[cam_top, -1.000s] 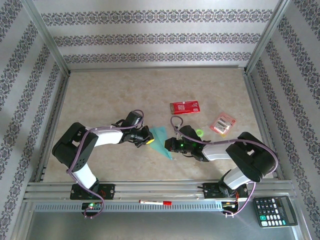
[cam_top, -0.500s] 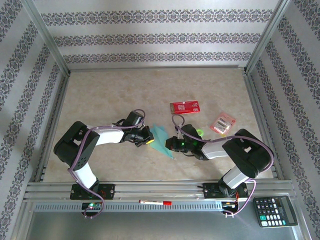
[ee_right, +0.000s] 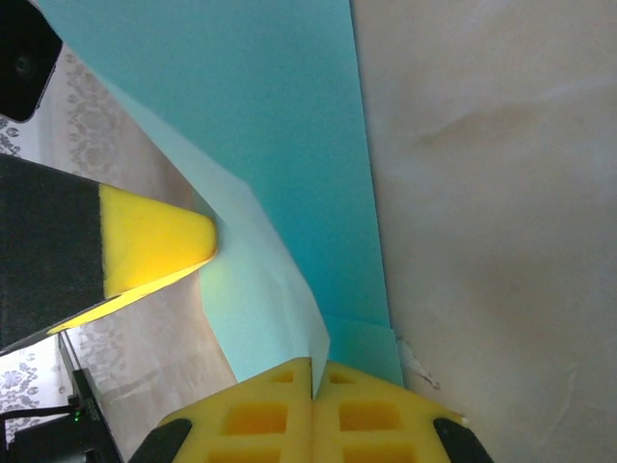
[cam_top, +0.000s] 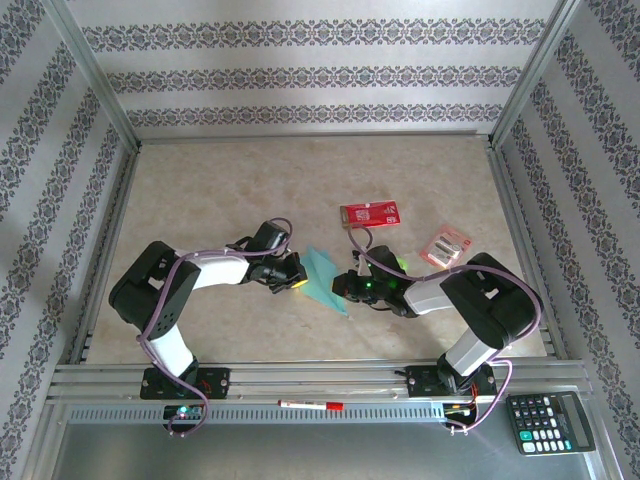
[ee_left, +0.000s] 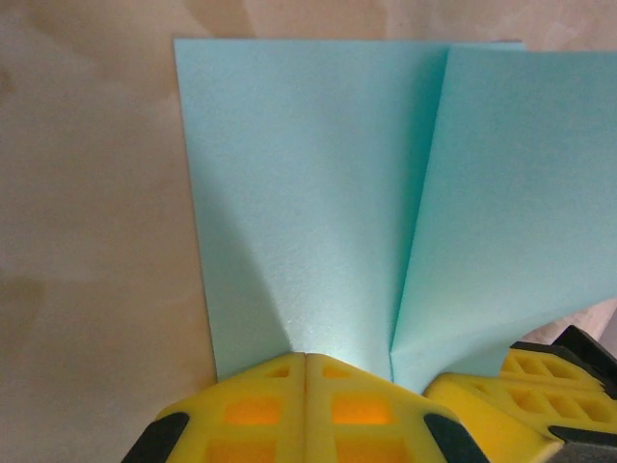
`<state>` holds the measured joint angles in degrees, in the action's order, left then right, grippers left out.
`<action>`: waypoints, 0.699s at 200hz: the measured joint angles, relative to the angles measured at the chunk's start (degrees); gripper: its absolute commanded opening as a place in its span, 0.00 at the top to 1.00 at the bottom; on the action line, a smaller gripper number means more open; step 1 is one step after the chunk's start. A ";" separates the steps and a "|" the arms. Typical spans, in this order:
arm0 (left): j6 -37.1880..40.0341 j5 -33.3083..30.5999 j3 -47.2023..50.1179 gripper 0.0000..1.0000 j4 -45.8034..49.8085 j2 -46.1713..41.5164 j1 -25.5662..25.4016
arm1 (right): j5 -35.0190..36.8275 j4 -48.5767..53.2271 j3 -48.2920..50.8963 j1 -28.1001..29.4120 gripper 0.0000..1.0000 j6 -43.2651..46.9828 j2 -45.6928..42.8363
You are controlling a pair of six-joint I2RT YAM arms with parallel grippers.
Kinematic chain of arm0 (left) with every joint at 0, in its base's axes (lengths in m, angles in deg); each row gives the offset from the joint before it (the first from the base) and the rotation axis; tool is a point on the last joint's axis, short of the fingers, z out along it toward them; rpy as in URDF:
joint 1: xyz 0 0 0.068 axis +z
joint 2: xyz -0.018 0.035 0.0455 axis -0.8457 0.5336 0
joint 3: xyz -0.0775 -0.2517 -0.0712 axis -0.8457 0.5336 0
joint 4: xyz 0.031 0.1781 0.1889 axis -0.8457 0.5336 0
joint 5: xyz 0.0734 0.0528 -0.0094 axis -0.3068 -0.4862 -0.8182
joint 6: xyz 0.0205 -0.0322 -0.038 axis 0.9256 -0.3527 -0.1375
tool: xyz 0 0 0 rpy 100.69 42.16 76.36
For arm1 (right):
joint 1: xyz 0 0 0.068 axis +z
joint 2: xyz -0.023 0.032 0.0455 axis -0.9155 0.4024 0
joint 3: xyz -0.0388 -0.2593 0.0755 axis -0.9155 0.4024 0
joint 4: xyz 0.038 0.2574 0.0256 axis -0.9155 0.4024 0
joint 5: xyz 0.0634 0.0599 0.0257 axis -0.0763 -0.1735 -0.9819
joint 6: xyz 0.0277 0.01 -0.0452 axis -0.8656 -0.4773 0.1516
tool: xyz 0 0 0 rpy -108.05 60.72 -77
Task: Fold a paper plane with a square sheet of paper (pick it up from the middle)
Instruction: Fourth fold the wing at the center of the table.
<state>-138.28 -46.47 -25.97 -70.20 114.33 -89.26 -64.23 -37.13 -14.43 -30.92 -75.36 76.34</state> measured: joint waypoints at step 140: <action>5.68 -0.22 -3.30 1.00 2.54 2.14 0.00 | -3.23 6.71 -3.54 -1.31 1.00 1.60 0.61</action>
<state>-132.60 -46.69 -29.28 -67.66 116.48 -89.26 -67.46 -30.42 -17.97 -32.23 -73.77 76.95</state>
